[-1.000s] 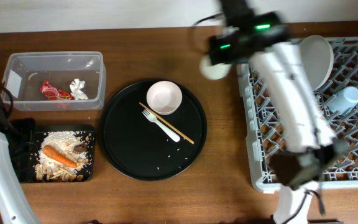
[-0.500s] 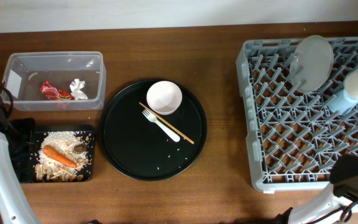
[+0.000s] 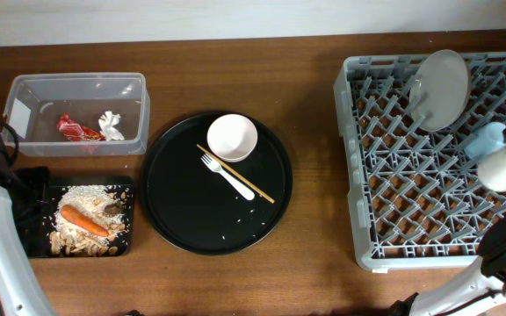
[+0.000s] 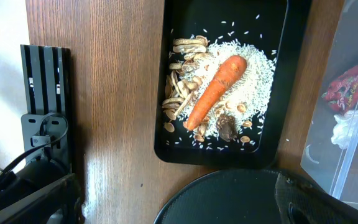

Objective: Sort waste into correct bins and load items into the dishwasher rack
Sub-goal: 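Carry the white cup to the rack and place it upside down, then move the right gripper to the pink bowl and grasp its rim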

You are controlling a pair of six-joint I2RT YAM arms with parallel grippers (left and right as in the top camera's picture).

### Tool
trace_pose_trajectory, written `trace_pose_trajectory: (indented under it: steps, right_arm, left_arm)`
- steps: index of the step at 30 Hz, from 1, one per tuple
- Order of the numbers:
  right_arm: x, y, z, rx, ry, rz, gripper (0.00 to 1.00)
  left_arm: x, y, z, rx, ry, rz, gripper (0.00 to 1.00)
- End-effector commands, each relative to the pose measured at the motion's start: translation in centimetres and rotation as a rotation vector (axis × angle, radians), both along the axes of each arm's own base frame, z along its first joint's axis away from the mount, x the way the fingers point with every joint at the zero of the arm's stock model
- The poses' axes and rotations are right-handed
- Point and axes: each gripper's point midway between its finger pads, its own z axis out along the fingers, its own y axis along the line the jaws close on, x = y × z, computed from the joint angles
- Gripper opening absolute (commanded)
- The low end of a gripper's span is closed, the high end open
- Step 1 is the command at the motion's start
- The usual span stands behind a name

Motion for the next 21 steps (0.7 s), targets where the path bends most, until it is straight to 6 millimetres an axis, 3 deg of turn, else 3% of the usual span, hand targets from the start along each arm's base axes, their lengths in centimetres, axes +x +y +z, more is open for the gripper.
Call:
trace_pose_trajectory:
  steps: [1,9,12,16,21]
  right_arm:
    - [-0.2,-0.2,0.3,-0.015,0.001,-0.013,0.88]
    - [0.2,2.4,1.6,0.053,-0.042,0.024,0.90]
    - [1.7,5.5,3.5,0.070,-0.113,0.099,0.90]
    - [4.3,12.6,6.1,0.081,-0.190,0.317,0.90]
    - [6.7,23.3,6.4,0.101,-0.192,0.609,0.90]
  left_arm:
    - [-0.2,0.0,0.1,0.003,-0.004,0.017,0.99]
    - [-0.2,0.0,0.1,0.003,-0.004,0.017,0.99]
    - [-0.2,0.0,0.1,0.003,-0.004,0.017,0.99]
    - [-0.2,0.0,0.1,0.004,-0.004,0.017,0.99]
    - [-0.2,0.0,0.1,0.003,-0.004,0.017,0.99]
